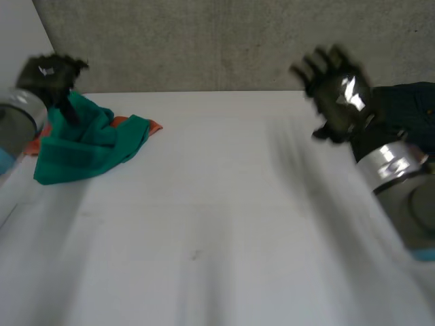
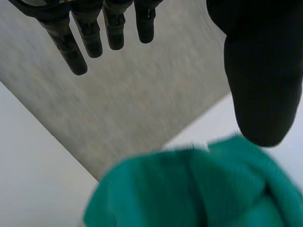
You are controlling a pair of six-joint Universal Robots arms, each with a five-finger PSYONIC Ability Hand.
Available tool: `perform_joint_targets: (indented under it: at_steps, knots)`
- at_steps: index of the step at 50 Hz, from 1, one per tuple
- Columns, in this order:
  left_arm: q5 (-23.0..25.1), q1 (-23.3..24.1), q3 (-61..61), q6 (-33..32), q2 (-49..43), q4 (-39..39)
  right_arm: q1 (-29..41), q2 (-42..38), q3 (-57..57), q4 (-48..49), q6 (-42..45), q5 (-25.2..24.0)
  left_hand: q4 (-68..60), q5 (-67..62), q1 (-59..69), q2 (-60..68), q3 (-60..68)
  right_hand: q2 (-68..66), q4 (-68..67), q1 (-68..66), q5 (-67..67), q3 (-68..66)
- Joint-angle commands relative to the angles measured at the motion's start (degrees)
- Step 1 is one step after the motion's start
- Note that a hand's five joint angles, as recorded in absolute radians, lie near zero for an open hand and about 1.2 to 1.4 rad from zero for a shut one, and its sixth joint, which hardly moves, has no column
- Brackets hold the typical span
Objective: Fold the laundry.
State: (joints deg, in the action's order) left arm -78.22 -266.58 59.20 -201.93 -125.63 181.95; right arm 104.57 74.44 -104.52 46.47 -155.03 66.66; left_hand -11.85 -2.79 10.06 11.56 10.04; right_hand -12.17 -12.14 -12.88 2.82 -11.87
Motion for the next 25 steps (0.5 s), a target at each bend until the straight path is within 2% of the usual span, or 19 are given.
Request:
perform_joint_targets:
  at_steps: [1,5,7,8,9,11,13,15,18,19,22,23,25]
  knots:
    - [6.68,-2.89,-5.58,-1.53,-17.88,13.33,2.74,-8.34,-1.56,-4.9,8.69,5.5,1.85,2.79,-0.06,-1.56,-0.04,2.17,2.14,2.88,-2.82,1.87]
    - [6.85,-3.33,-13.48,-2.68,-28.08,16.33,1.87,-10.19,-1.57,-4.19,9.22,5.67,1.85,2.79,-0.06,-1.56,-0.04,2.17,2.14,2.88,-2.82,1.87]
    - [6.86,-3.25,-17.18,-2.76,-31.43,15.63,1.43,-10.28,-1.65,-4.02,8.7,5.76,-6.04,-5.11,7.83,6.33,7.86,2.17,2.14,2.88,-2.82,1.87]
    - [6.86,-3.24,-18.32,-2.77,-32.13,15.19,1.34,-10.28,-1.65,-4.02,8.52,5.76,-15.42,-14.49,17.21,15.71,17.23,2.17,2.14,2.88,-2.82,1.87]
    - [6.51,-3.07,-20.33,-2.85,-33.36,14.32,0.99,-10.1,-1.65,-4.02,8.43,5.85,-37.33,-36.39,39.12,37.62,39.14,2.17,2.14,2.88,-2.82,1.87]
    - [5.63,-2.81,-22.02,-3.2,-33.37,13.78,0.72,-9.84,-1.65,-4.02,8.61,6.02,-67.97,-67.04,69.76,68.26,69.79,2.17,2.14,2.88,-2.82,1.87]
    - [3.96,-2.63,-21.76,-3.99,-31.62,14.13,0.55,-9.31,-1.65,-3.93,8.35,6.37,-68.15,-67.21,69.94,68.44,69.96,2.17,2.14,2.88,-2.82,1.87]
    - [-0.07,-2.02,-19.05,-4.26,-25.75,15.01,0.02,-8.17,-1.92,-3.93,8.26,6.64,-68.15,-67.21,69.94,68.44,69.96,2.17,2.14,2.88,-2.82,1.87]
    - [-4.04,-0.17,-12.64,-0.58,-15.47,18.08,-0.42,-6.94,-2.18,-3.67,7.9,6.99,-68.15,-67.21,69.94,68.44,69.96,2.17,2.14,2.88,-2.82,1.87]
    - [-4.39,1.57,-9.05,3.17,-9.87,20.96,-0.51,-6.76,-2.18,-3.66,7.9,6.99,-68.15,-67.21,69.94,68.44,69.96,2.17,2.14,2.88,-2.82,1.87]
    - [-4.04,3.69,-3.59,8.03,-1.75,24.32,-0.77,-6.06,-2.35,-3.49,7.2,7.08,-68.15,-67.21,69.94,68.44,69.96,2.17,2.14,2.88,-2.82,1.87]
    - [-3.61,5.53,-0.09,10.66,3.32,25.81,-1.03,-5.71,-2.44,-3.49,6.85,7.08,-68.15,-67.21,69.94,68.44,69.96,2.17,2.14,2.88,-2.82,1.87]
    - [-2.99,7.73,2.92,12.96,7.92,26.17,-1.21,-5.53,-2.62,-3.49,6.41,7.17,-68.15,-67.21,69.94,68.44,69.96,2.17,2.14,2.88,-2.82,1.87]
